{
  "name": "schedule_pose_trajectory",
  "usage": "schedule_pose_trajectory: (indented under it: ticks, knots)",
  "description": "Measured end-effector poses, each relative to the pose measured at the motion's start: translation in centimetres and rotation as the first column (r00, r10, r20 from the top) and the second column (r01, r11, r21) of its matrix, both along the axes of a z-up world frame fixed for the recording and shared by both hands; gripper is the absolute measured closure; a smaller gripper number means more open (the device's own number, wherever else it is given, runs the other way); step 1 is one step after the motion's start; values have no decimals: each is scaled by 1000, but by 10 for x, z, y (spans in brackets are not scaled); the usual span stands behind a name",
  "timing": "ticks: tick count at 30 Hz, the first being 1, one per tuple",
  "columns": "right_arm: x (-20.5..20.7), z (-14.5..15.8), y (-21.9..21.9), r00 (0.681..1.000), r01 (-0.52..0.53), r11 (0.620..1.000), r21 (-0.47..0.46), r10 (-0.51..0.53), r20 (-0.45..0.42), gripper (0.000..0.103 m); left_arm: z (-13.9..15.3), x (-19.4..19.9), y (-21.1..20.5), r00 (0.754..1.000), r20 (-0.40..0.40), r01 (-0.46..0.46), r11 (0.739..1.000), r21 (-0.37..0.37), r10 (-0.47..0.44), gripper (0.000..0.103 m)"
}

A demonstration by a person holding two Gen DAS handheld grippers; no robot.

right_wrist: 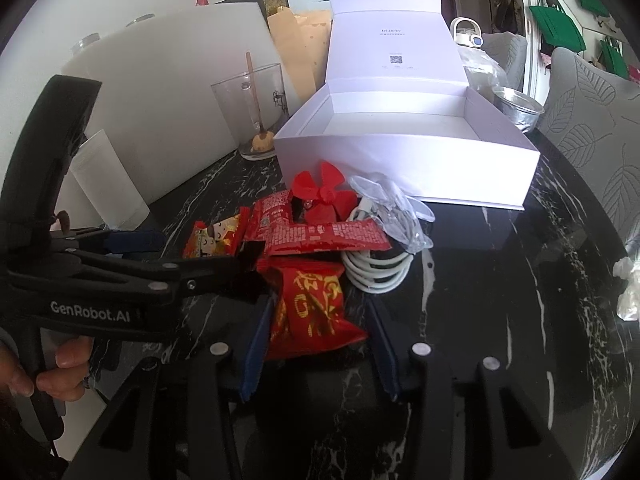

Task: Organize objects
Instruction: 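Grasp a large red packet with the left gripper while the right gripper grasps another red packet, then carry both held red packets over the open white box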

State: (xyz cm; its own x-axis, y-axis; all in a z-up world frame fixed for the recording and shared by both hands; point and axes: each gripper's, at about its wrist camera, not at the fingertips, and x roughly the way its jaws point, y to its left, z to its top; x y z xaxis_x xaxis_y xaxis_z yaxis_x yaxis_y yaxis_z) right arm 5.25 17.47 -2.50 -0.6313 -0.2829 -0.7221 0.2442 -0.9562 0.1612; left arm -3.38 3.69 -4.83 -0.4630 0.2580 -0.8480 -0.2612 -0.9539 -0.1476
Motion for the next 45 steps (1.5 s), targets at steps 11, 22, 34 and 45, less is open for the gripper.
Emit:
schedule_pose_trajectory:
  ticks: [11, 22, 34, 45]
  knots:
    - [17, 0, 15, 999, 21, 1000, 10, -22, 27, 55, -6, -6, -8, 998, 13, -54, 997, 47, 54, 0]
    - [11, -3, 13, 999, 23, 1000, -1, -23, 39, 54, -1, -7, -13, 998, -29, -47, 997, 63, 49, 29]
    - [18, 2, 9, 1000, 25, 999, 21, -25, -3, 55, 3, -5, -15, 999, 0, -38, 996, 85, 38, 74]
    - [34, 27, 8, 998, 31, 999, 14, -30, -50, 56, 29, 9, -29, 997, -56, -53, 994, 95, 58, 74]
